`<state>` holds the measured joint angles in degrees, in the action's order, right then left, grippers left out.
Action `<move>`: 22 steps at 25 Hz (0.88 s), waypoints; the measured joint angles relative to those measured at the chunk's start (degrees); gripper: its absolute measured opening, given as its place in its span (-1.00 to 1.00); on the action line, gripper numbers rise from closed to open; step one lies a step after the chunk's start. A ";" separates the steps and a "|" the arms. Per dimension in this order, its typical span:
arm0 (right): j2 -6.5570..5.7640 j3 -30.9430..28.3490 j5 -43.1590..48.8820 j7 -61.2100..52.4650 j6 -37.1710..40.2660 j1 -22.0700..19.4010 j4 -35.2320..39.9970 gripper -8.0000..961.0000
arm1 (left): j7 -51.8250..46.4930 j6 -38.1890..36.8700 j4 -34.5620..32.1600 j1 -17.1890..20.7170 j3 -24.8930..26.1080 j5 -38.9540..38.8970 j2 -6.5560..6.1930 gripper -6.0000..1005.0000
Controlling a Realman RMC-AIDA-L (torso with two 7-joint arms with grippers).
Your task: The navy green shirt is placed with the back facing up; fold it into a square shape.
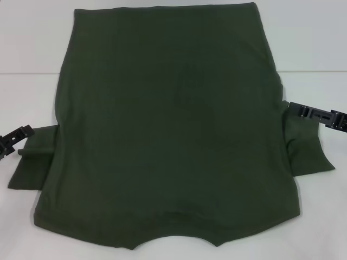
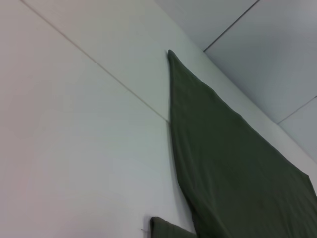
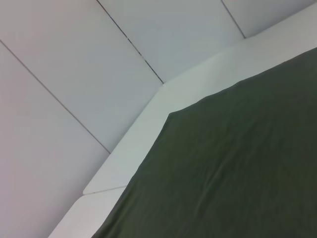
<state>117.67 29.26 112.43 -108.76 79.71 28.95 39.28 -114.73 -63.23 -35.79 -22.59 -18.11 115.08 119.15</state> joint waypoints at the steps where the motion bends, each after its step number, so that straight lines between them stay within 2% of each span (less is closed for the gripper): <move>1: -0.01 0.00 -0.03 0.00 0.00 -0.02 0.00 0.90 | 0.00 0.22 0.14 -0.03 0.00 0.01 0.01 0.86; 13: -0.07 -0.18 -0.12 -0.04 0.18 -0.22 0.00 0.90 | 0.47 1.77 2.30 -0.84 -2.17 0.60 -0.09 0.86; 17: -0.07 -0.26 -0.12 -0.04 0.42 -0.43 0.00 0.90 | 0.96 -0.68 2.01 -0.96 -2.05 0.08 -0.02 0.86; 22: -0.07 -0.45 -0.12 -0.04 0.53 -0.83 0.00 0.90 | 1.14 -5.65 1.89 -0.30 -1.69 -2.51 -0.69 0.86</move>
<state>117.59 28.81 112.31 -108.81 80.24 28.13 39.29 -113.60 -68.88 -33.90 -22.90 -19.80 112.58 118.46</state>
